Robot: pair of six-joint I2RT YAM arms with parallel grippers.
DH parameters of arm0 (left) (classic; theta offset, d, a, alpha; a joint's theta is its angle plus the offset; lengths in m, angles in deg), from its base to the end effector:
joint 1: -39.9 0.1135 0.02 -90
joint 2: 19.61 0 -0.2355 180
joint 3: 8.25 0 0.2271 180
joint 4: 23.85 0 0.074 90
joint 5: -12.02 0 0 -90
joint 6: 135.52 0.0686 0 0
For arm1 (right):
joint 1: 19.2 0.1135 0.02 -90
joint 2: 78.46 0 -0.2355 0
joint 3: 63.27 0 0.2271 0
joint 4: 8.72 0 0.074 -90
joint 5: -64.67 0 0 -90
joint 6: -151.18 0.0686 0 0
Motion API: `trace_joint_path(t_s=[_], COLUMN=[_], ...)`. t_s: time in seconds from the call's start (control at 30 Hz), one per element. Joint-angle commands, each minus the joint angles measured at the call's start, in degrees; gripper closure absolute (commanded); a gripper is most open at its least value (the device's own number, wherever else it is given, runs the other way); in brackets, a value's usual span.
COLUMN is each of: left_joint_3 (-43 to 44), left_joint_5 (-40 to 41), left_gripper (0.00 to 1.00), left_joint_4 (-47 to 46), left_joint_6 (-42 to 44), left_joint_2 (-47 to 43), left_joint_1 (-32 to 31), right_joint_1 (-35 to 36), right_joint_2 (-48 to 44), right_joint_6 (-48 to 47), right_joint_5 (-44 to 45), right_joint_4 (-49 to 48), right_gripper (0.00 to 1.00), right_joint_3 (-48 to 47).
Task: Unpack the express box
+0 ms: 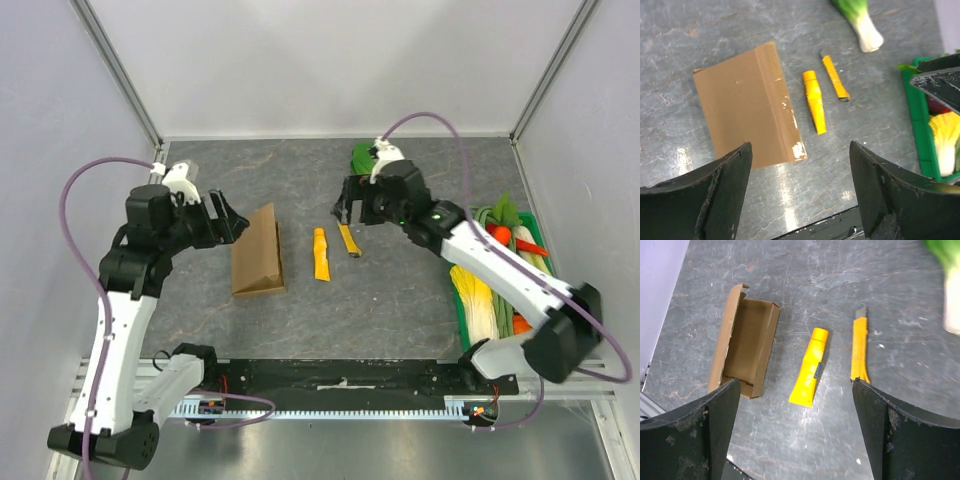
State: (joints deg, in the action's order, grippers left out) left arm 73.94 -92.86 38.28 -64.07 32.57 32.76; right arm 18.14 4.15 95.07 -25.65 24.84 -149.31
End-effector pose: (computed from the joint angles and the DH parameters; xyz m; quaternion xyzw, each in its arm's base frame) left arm 0.1874 -0.0412 0.3385 -0.0239 0.8697 -0.2172 0.4426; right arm 0.2699 0.2064 0.2891 -0.0275 0.8662 0.2926 0.4043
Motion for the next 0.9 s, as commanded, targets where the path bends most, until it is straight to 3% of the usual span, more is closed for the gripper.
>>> trace_joint_path(t_s=[0.0,0.13,0.2,0.47,0.67,0.87], left_joint_3=[4.9,6.8,7.0,14.5,21.2,24.6], left_joint_5=[-4.6,-3.8,-3.8,-0.3,0.5,0.1], left_gripper=[0.16,0.16,0.07,0.05,0.04,0.03], left_joint_4=[4.2,8.0,9.6,25.8,34.3,37.2], left_joint_6=[-2.6,-4.7,-5.4,-6.3,-6.0,-5.9], left_joint_2=[-6.2,-12.4,-16.7,-22.0,-20.6,-20.4], left_joint_1=[0.2,0.1,0.2,0.1,0.1,0.1], right_joint_1=[0.0,0.0,0.0,0.0,0.0,0.0], right_joint_2=[-13.4,-23.6,-28.7,-31.4,-35.7,-35.8], right_joint_6=[-0.2,0.7,0.6,-1.2,-3.3,-3.9], right_joint_5=[9.2,16.2,18.7,20.8,22.7,24.9], right_joint_4=[12.5,19.3,23.1,44.8,47.6,50.6], right_gripper=[0.02,0.02,0.02,0.02,0.02,0.02], right_joint_3=[1.0,1.8,1.1,-15.3,-20.5,-25.7])
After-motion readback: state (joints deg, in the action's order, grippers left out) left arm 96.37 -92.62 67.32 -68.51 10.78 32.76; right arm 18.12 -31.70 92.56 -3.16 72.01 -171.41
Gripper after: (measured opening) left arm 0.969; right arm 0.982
